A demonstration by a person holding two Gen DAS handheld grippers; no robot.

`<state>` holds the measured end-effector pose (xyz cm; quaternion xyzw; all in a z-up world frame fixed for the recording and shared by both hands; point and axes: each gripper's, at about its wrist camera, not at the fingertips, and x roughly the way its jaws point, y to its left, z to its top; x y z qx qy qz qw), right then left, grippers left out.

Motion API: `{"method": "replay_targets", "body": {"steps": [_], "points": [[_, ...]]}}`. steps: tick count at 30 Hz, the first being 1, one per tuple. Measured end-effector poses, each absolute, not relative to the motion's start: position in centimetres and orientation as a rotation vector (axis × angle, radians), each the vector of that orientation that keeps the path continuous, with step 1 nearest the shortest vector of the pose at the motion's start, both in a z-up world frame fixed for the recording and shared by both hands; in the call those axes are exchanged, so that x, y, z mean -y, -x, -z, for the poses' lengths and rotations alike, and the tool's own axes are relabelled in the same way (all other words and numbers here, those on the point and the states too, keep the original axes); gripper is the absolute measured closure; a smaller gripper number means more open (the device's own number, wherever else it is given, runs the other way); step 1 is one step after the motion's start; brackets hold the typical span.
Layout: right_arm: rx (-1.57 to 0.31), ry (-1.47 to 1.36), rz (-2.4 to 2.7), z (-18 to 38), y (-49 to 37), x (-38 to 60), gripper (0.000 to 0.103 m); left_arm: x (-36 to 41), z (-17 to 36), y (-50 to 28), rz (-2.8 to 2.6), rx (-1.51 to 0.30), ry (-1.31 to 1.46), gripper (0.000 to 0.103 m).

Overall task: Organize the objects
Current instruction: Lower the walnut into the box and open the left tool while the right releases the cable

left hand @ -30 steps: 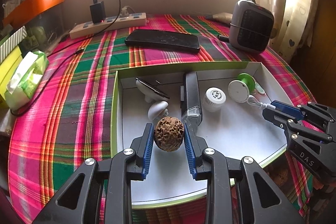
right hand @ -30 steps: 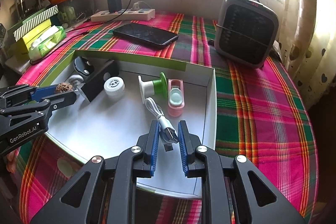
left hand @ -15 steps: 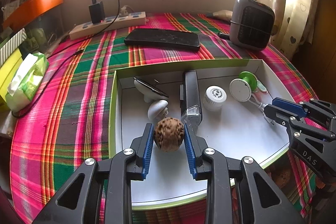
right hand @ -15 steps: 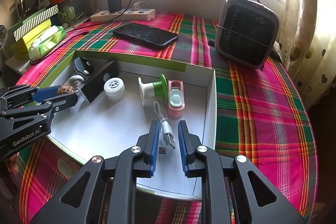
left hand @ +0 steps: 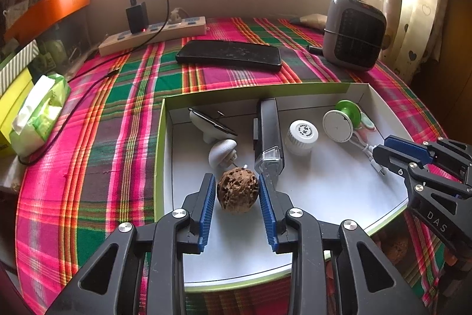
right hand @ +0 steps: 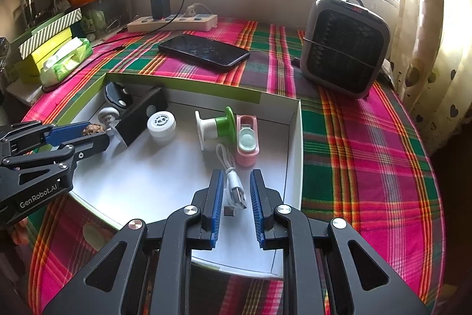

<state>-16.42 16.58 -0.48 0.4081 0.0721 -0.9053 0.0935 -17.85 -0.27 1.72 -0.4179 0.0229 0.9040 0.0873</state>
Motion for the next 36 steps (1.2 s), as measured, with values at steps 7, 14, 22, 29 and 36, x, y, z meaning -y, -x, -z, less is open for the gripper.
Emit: {"method": "replay_targets", "body": {"steps": [7, 14, 22, 29, 36], "points": [[-0.187, -1.175, 2.692, -0.2, 15.9, -16.7, 0.078, 0.3, -2.2, 17.2, -2.692, -0.056, 1.224, 0.071], [-0.181, -1.145, 2.701, -0.9, 14.9, -16.5, 0.074, 0.3, -3.1, 16.2, -2.703, -0.054, 1.189, 0.071], [-0.180, -1.119, 2.717, -1.6, 13.8, -16.4, 0.074, 0.4, -4.1, 14.8, -2.722, -0.049, 1.155, 0.070], [-0.167, -1.102, 2.722, -2.0, 12.5, -16.2, 0.073, 0.4, -4.7, 13.6, -2.734, -0.054, 1.130, 0.070], [-0.159, -1.092, 2.723, -2.1, 11.0, -16.2, 0.067, 0.4, -5.0, 12.1, -2.742, -0.061, 1.108, 0.070]]}}
